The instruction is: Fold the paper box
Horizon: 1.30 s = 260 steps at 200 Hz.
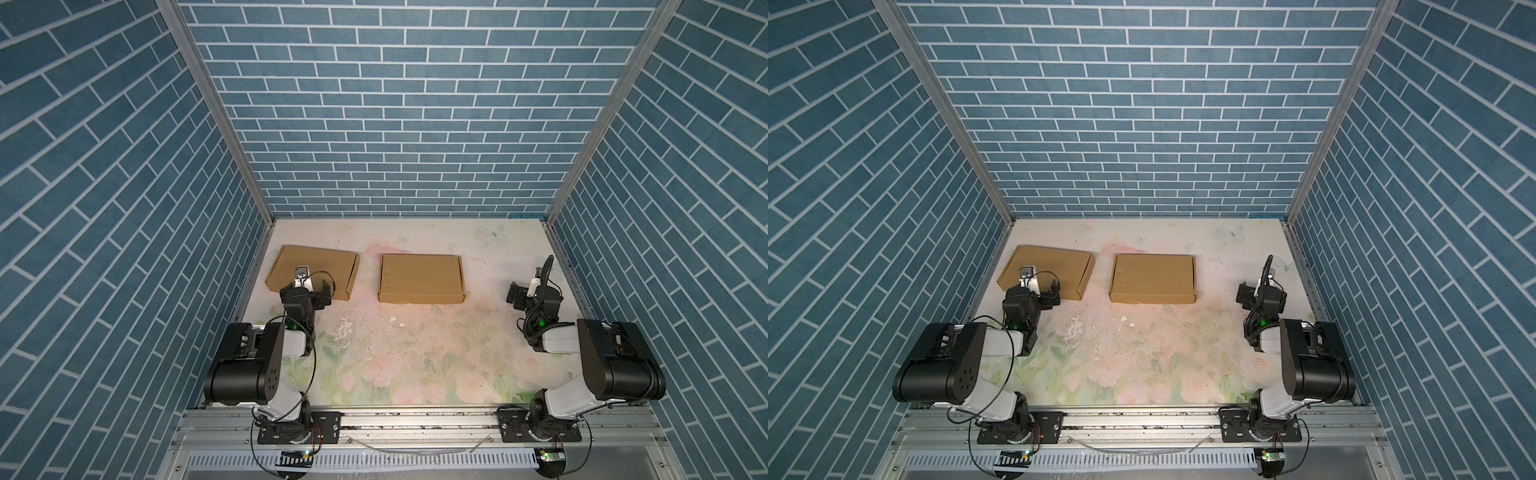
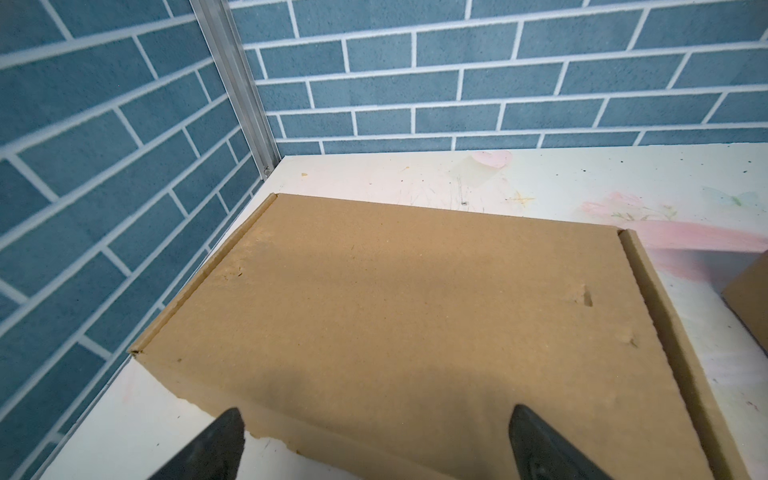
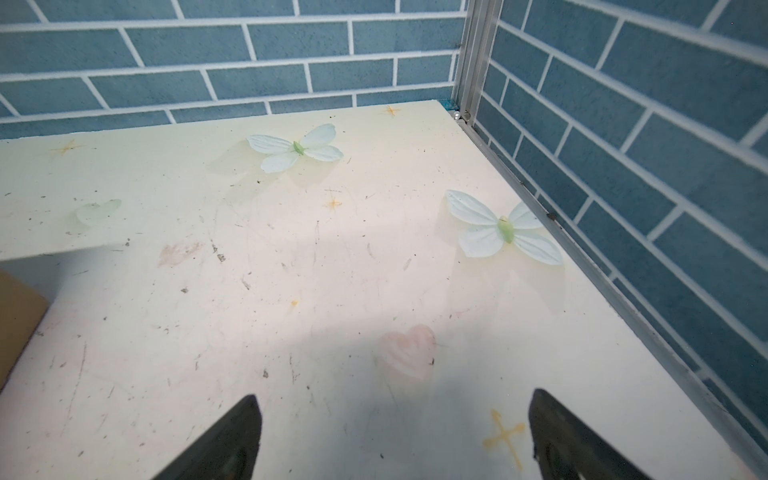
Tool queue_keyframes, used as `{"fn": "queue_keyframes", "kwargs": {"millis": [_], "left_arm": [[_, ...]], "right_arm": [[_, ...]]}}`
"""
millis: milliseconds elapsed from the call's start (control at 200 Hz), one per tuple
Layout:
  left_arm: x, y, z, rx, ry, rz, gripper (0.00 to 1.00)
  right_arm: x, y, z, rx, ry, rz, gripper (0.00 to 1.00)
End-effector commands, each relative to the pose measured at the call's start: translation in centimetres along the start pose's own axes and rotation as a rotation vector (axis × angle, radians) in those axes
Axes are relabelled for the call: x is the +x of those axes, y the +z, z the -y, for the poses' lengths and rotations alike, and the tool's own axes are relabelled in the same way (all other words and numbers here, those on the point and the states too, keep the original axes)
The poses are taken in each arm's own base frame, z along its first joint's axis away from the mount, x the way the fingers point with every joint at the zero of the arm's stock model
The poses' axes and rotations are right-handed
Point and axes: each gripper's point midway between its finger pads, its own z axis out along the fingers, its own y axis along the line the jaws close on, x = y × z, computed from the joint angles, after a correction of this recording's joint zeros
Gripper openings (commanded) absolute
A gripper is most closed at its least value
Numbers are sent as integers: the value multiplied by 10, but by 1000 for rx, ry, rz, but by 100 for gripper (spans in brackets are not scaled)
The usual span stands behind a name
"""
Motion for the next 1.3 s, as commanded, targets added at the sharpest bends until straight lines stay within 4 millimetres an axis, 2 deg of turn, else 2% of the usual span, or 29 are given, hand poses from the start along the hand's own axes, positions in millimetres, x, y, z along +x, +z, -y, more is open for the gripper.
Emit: {"fn": "queue_keyframes", "kwargs": {"millis": [0, 595, 745, 1295], "left_arm": [[-6, 0, 1, -5, 3, 13, 100], [-6, 1, 0, -6, 5, 9, 100], [-5, 5, 12, 61, 34, -12, 100], [-6, 4, 13, 65, 35, -10, 100]], "right_arm": [[-12, 5, -1, -6, -26, 19, 99], [-12, 5, -1, -6, -25, 21, 99], [-12, 5, -1, -6, -26, 19, 99], [-12, 5, -2, -7, -27, 20, 99]]}}
